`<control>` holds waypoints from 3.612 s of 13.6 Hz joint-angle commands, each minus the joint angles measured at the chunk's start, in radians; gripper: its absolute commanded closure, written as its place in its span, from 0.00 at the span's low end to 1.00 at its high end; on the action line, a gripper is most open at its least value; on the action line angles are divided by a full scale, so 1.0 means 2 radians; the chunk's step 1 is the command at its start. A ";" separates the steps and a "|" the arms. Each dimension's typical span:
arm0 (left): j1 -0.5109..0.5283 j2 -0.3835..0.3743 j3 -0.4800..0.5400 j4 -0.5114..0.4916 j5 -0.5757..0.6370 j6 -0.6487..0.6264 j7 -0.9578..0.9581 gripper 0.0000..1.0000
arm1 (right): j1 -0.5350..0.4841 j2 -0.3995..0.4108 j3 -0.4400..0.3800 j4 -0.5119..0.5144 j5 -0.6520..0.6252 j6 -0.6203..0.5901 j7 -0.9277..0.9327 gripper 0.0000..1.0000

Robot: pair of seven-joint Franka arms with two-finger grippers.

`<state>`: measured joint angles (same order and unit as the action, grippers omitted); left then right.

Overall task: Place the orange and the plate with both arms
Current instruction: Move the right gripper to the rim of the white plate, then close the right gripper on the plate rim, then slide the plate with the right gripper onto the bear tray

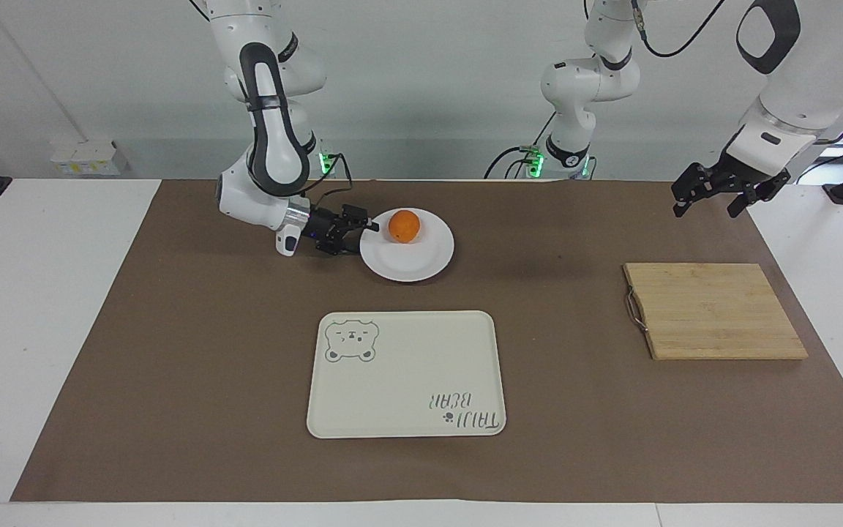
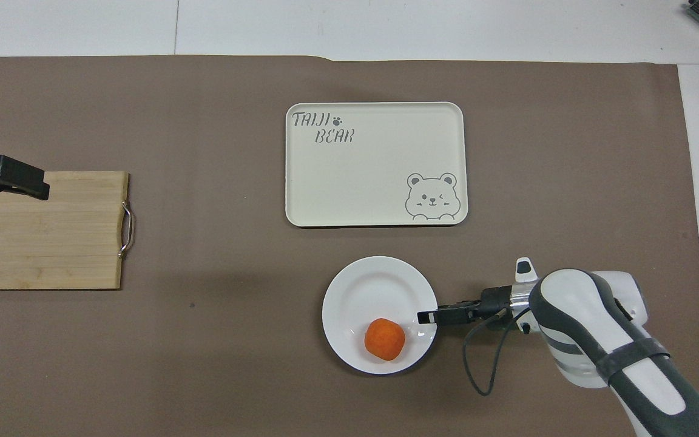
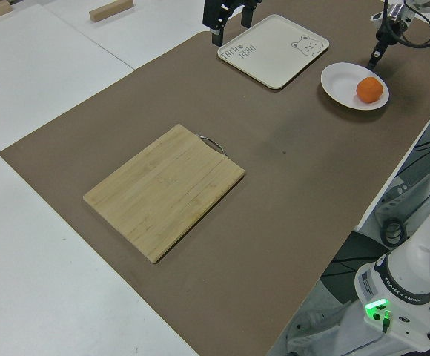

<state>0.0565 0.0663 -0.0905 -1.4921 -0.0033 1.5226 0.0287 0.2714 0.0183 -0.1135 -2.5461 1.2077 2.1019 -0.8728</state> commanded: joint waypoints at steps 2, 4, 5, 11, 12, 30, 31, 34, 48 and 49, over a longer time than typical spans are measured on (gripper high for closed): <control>-0.004 0.007 -0.003 0.013 0.003 -0.003 -0.009 0.00 | 0.007 0.001 0.001 -0.012 0.027 0.017 -0.022 0.00; -0.003 0.004 -0.003 0.009 0.000 -0.004 -0.009 0.00 | 0.025 0.001 0.001 -0.012 0.038 0.029 -0.022 0.00; -0.004 0.003 -0.002 0.005 0.001 -0.004 -0.009 0.00 | 0.025 0.001 0.001 -0.012 0.043 0.030 -0.022 0.04; 0.002 0.002 0.000 0.004 0.001 0.003 -0.006 0.00 | 0.027 0.002 0.001 -0.012 0.043 0.040 -0.021 0.93; 0.002 0.002 0.000 0.004 0.001 0.003 -0.006 0.00 | 0.027 0.002 0.001 -0.012 0.043 0.040 -0.021 1.00; 0.002 0.002 0.000 0.004 0.001 0.003 -0.006 0.00 | 0.006 0.005 -0.002 0.028 0.062 -0.038 0.002 1.00; 0.002 0.002 0.000 0.004 0.001 0.003 -0.006 0.00 | 0.006 0.003 -0.002 0.036 0.061 -0.040 0.012 1.00; 0.002 0.002 0.000 0.004 0.001 0.003 -0.006 0.00 | 0.006 0.008 -0.002 0.077 0.055 -0.044 0.061 1.00; 0.002 0.002 0.000 0.004 0.001 0.003 -0.006 0.00 | -0.041 0.236 0.000 0.426 0.034 -0.078 0.267 1.00; 0.002 0.002 0.000 0.004 0.001 0.003 -0.006 0.00 | -0.039 0.254 0.001 0.446 0.033 -0.076 0.267 1.00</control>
<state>0.0573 0.0664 -0.0900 -1.4920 -0.0036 1.5262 0.0269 0.2024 0.4524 -0.1190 -1.7483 1.2898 1.9716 -0.3728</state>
